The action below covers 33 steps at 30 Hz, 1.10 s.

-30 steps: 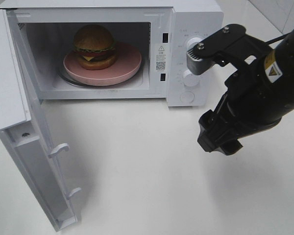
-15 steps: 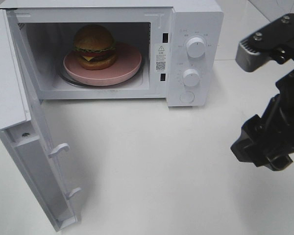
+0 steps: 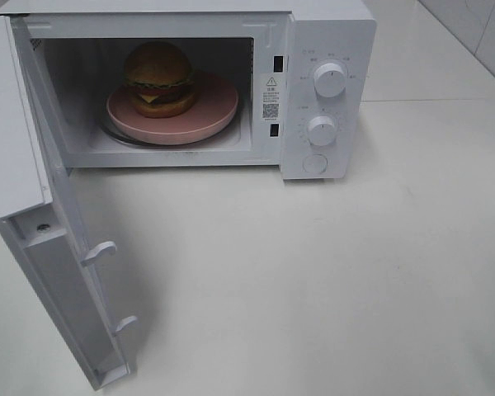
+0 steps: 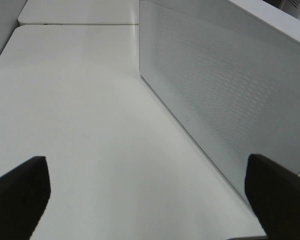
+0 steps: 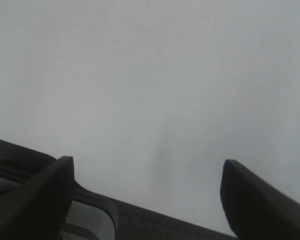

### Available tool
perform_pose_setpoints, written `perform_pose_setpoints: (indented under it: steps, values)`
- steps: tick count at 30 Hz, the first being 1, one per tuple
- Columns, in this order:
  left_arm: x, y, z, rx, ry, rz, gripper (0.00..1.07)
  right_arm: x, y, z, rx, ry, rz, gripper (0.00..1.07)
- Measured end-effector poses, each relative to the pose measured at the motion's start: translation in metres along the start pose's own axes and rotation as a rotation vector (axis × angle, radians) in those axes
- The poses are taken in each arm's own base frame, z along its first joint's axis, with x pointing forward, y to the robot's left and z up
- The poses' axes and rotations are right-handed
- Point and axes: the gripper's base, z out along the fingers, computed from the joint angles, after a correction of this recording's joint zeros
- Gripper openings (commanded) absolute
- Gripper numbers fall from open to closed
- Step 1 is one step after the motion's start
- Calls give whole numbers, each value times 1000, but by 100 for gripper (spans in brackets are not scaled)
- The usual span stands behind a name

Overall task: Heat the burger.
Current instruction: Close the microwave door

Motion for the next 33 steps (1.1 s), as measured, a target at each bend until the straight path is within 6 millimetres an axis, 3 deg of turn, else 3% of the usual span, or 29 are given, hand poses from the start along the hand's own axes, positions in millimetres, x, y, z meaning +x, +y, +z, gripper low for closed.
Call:
perform_pose_setpoints:
  steps: [5, 11, 13, 17, 19, 22, 27, 33]
  values:
    - [0, 0, 0, 0, 0, 0, 98, 17, -7, -7, 11, -49, 68, 76]
    - [0, 0, 0, 0, 0, 0, 98, 32, -13, -27, 20, -190, 144, 76]
    - [0, 0, 0, 0, 0, 0, 98, 46, -16, -40, 37, -273, 182, 76]
    - [0, 0, 0, 0, 0, 0, 98, 56, -16, -43, 49, -297, 202, 76]
    - [0, 0, 0, 0, 0, 0, 98, 72, -17, -51, 68, -380, 230, 76]
    - [0, 0, 0, 0, 0, 0, 98, 76, -17, -54, 73, -411, 238, 76]
    - [0, 0, 0, 0, 0, 0, 98, 100, -14, -69, 123, -588, 297, 76]
    - [0, 0, 0, 0, 0, 0, 98, 107, -13, -72, 148, -625, 321, 76]
